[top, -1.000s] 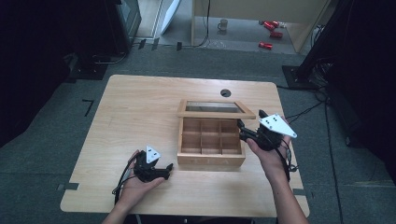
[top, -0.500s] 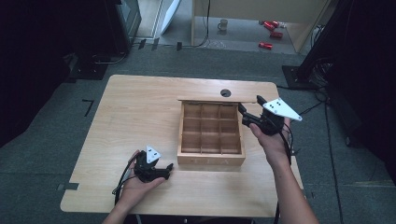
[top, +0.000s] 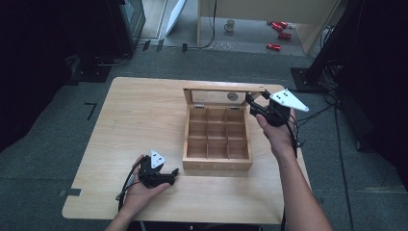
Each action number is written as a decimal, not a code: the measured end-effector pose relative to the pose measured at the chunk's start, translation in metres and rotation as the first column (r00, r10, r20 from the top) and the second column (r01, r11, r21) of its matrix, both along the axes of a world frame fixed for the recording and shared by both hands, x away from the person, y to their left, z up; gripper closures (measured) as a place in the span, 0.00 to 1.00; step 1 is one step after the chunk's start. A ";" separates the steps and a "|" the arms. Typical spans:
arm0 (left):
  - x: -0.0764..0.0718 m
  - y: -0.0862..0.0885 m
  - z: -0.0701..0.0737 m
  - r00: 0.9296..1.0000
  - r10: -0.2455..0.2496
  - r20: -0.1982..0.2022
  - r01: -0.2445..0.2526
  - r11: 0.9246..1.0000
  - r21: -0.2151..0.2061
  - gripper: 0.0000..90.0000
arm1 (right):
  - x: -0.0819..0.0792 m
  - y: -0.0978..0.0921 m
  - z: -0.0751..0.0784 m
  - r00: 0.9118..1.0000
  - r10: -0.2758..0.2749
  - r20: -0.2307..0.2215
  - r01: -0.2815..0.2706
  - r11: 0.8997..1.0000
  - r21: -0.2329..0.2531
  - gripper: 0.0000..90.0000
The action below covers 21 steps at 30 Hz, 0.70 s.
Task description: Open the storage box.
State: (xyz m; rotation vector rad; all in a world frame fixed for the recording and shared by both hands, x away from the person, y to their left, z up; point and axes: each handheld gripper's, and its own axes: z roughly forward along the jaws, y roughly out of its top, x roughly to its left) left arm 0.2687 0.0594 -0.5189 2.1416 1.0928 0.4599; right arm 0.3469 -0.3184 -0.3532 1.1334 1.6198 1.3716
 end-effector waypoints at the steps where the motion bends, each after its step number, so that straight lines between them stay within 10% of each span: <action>1: 0.000 0.000 0.000 1.000 0.000 0.000 0.000 1.000 0.001 0.17 | 0.002 -0.002 0.000 1.000 -0.010 0.001 0.010 1.000 0.012 0.61; 9: 0.000 -0.001 0.000 1.000 0.002 -0.001 -0.002 1.000 0.002 0.17 | 0.025 -0.013 0.001 1.000 0.003 -0.020 -0.001 0.993 0.119 0.70; 21: 0.000 -0.001 0.000 1.000 0.002 -0.001 -0.002 1.000 0.002 0.17 | 0.061 -0.005 0.015 0.996 -0.077 -0.054 0.080 0.995 0.064 0.74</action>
